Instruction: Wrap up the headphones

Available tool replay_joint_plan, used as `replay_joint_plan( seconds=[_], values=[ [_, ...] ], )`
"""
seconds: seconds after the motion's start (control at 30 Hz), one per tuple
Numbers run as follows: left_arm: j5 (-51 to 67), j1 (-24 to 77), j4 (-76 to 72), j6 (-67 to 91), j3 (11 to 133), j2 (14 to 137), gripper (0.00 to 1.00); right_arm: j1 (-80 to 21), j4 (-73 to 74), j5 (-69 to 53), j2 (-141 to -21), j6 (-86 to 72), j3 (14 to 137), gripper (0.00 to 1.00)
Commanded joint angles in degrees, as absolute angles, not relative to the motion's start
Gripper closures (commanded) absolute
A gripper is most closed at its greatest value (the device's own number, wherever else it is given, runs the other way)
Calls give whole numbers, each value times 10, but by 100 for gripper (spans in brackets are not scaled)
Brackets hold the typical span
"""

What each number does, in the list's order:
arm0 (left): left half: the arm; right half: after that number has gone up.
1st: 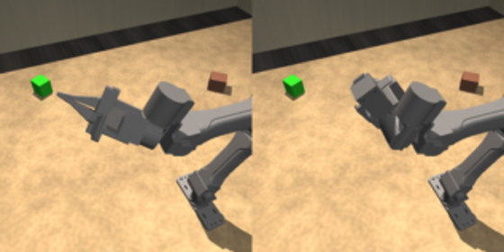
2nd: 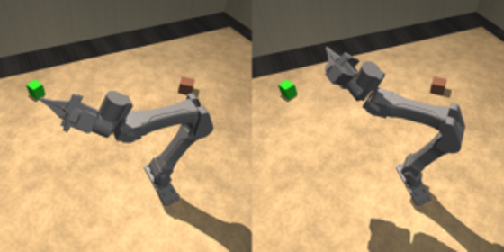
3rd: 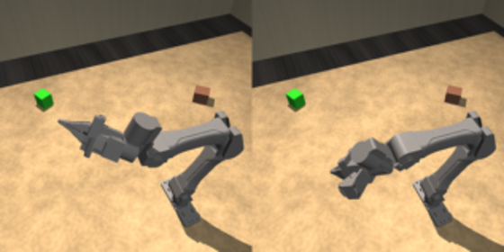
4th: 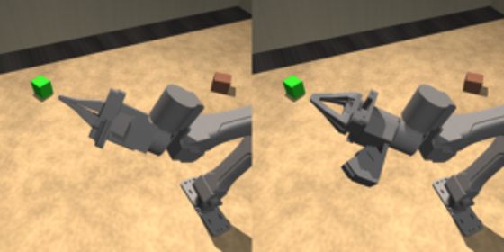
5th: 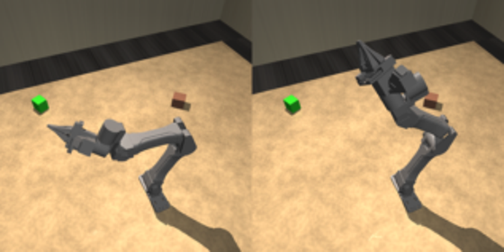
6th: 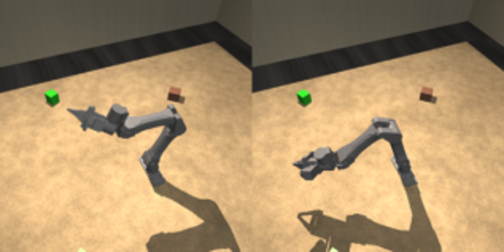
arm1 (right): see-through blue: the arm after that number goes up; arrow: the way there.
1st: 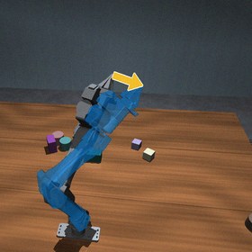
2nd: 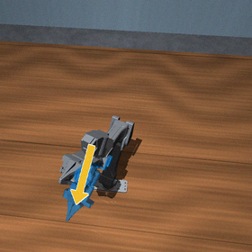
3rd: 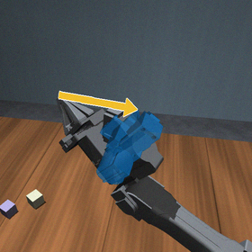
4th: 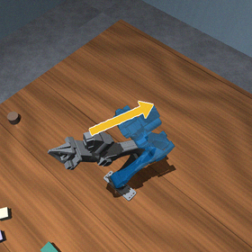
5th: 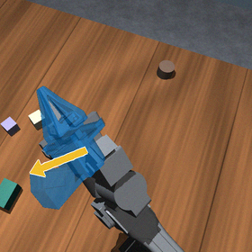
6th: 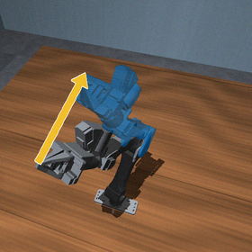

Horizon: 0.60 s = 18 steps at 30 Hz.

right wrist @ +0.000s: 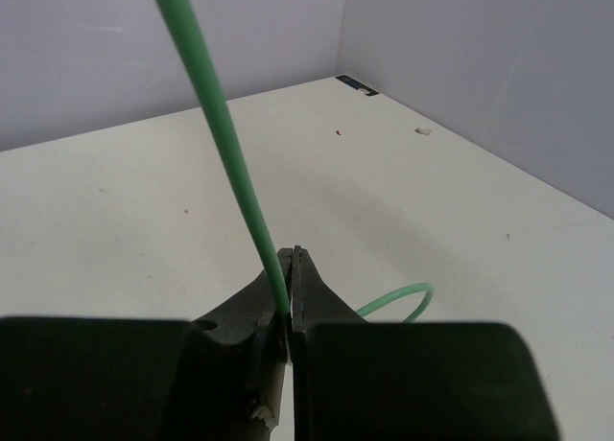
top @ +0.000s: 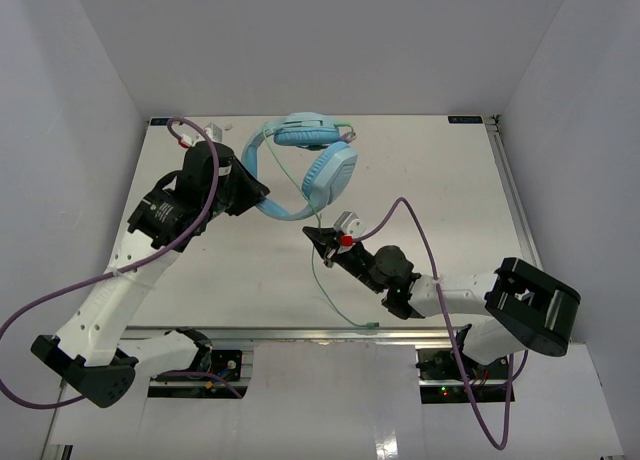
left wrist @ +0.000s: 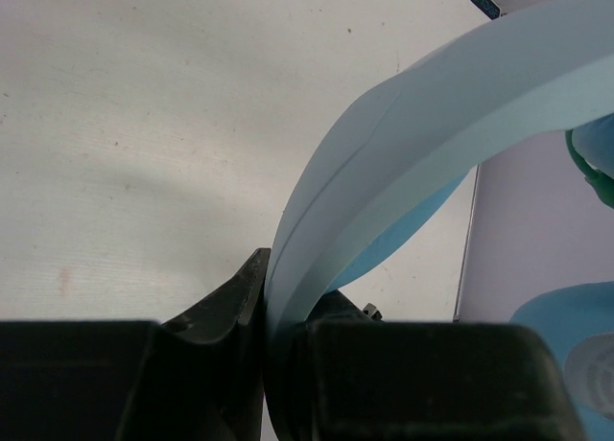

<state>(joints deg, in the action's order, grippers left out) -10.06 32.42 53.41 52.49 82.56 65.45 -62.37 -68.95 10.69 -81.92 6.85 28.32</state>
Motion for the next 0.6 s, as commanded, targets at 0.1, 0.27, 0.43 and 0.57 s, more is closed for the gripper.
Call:
replay_joint_plan(
  seconds=[0.1, 0.27, 0.43, 0.57],
  values=[
    [-66, 323, 477, 544, 860, 621, 100, -621, -773, 212, -830, 93, 259, 91],
    [-14, 323, 454, 547, 839, 605, 100, -614, -772, 239, -833, 105, 256, 80],
    [42, 323, 424, 533, 777, 574, 100, -606, -786, 314, -841, 102, 268, 82],
    [59, 323, 401, 501, 719, 549, 100, -587, -794, 359, -855, 87, 284, 85]
  ],
)
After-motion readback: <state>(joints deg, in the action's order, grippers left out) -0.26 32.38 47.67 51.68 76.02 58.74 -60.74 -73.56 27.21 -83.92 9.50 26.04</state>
